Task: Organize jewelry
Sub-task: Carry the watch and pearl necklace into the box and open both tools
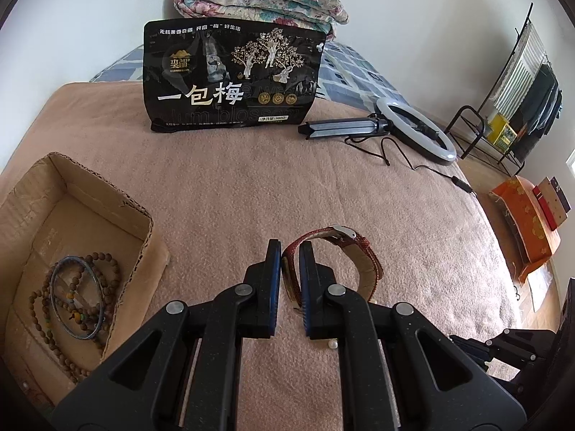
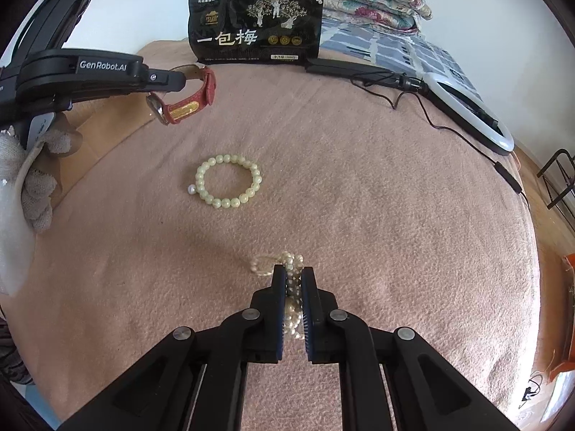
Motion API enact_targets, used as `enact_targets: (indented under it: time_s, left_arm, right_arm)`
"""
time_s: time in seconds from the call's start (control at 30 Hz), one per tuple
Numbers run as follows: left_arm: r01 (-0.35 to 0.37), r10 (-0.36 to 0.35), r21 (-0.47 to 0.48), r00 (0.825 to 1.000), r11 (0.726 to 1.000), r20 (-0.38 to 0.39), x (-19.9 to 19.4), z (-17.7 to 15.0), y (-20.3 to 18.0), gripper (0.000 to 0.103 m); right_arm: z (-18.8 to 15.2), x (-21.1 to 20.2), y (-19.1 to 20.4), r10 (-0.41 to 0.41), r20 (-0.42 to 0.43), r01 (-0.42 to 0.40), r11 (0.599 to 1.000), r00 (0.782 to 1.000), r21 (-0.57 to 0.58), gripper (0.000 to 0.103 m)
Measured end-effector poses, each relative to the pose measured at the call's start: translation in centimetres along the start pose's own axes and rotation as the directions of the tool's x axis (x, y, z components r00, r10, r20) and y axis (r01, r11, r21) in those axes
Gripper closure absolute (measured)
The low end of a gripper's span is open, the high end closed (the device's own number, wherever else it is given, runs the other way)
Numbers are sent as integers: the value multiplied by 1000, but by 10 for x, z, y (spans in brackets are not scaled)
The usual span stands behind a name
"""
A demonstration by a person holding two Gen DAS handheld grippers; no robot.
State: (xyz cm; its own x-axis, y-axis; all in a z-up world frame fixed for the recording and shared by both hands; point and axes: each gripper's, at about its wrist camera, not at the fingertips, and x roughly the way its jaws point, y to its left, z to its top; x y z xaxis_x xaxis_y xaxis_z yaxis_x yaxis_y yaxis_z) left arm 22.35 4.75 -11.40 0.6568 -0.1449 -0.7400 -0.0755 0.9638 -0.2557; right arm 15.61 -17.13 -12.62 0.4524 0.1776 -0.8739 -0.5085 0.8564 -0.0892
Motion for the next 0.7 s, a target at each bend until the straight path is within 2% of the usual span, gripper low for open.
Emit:
enact_targets:
  time_s: [0.37,0.7]
  left_arm:
    - [-3,3,13,999,1000,37,-36,-3,6,95]
    - [-28,27,13,997,1000,68,-71,-8,22,95]
  right_arm:
    - [15,-38,-7,-1,94,-5,998,996,67,97]
    - [35,-69,7,23,185,-42,994,982,99,97]
